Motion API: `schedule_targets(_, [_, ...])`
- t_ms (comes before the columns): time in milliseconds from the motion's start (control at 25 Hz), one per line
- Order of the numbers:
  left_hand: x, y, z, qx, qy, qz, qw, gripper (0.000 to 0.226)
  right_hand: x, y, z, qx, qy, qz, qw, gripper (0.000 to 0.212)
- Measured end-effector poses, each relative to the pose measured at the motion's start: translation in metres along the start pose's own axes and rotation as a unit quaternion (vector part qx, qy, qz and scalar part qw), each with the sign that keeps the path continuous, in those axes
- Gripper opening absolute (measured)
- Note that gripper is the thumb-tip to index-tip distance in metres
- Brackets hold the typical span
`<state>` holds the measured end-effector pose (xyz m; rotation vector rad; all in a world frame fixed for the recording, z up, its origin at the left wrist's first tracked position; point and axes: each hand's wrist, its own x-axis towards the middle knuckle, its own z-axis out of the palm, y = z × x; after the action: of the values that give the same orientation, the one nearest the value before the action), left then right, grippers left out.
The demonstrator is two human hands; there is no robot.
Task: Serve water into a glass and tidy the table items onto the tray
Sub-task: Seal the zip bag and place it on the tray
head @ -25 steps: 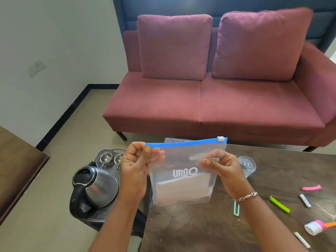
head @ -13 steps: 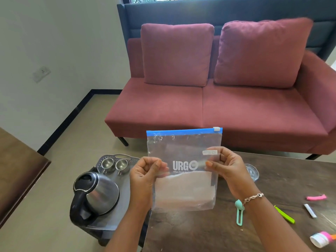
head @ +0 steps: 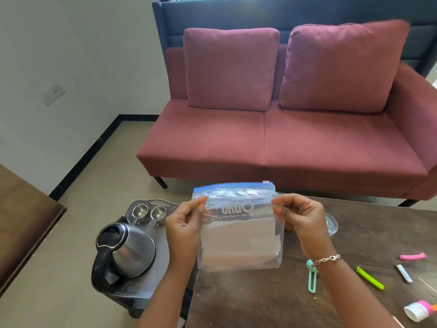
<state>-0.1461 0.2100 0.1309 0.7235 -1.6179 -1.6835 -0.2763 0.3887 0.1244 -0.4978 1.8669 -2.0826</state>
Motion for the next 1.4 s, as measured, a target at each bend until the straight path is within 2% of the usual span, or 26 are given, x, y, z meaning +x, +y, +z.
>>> schedule_targets(120, [0.005, 0.002, -0.008, 0.08, -0.094, -0.008, 0.992, 0.045, 0.003, 0.002, -0.003, -0.03, -0.042, -0.023, 0.998, 0.036])
schedule_targets(240, [0.008, 0.005, -0.012, 0.182, -0.102, 0.034, 0.977, 0.042, 0.006, 0.004, -0.003, -0.127, -0.044, -0.064, 0.989, 0.048])
schedule_targets(400, [0.014, 0.006, -0.017, 0.241, -0.076, 0.076, 0.964, 0.028, 0.007, 0.004, 0.0, -0.204, -0.02, -0.091, 0.975, 0.032])
schedule_targets(520, [0.016, 0.005, -0.019, 0.217, -0.106, 0.05, 0.969, 0.02, 0.008, 0.003, 0.001, -0.237, -0.04, -0.086, 0.967, 0.024])
schedule_targets(640, [0.012, 0.004, -0.014, 0.192, -0.105, 0.037, 0.975, 0.016, 0.008, 0.004, 0.005, -0.233, -0.063, -0.066, 0.968, 0.021])
schedule_targets(800, [0.009, 0.004, -0.006, 0.208, -0.054, 0.083, 0.973, 0.017, 0.006, 0.002, 0.013, -0.199, -0.063, -0.065, 0.976, 0.009])
schedule_targets(840, [0.01, 0.005, -0.005, 0.206, -0.043, 0.09, 0.973, 0.017, 0.005, 0.002, 0.014, -0.162, -0.085, -0.044, 0.982, 0.018])
schedule_targets(960, [0.013, 0.003, -0.011, 0.208, -0.031, 0.102, 0.972, 0.017, 0.005, 0.004, 0.013, -0.037, -0.203, 0.079, 0.975, 0.087])
schedule_targets(1000, [0.014, 0.002, -0.014, 0.214, -0.029, 0.103, 0.971, 0.016, 0.005, 0.005, 0.014, -0.014, -0.227, 0.109, 0.968, 0.099])
schedule_targets(1080, [0.015, -0.001, -0.021, 0.222, -0.023, 0.102, 0.969, 0.015, 0.004, 0.007, 0.02, 0.007, -0.242, 0.133, 0.961, 0.105])
schedule_targets(1200, [0.017, -0.007, -0.03, 0.225, 0.002, 0.105, 0.969, 0.017, 0.006, 0.01, 0.035, 0.019, -0.218, 0.145, 0.965, 0.102])
schedule_targets(1400, [0.029, -0.014, -0.046, 0.24, 0.121, 0.097, 0.958, 0.015, -0.002, 0.015, 0.064, 0.13, -0.187, 0.212, 0.95, 0.104])
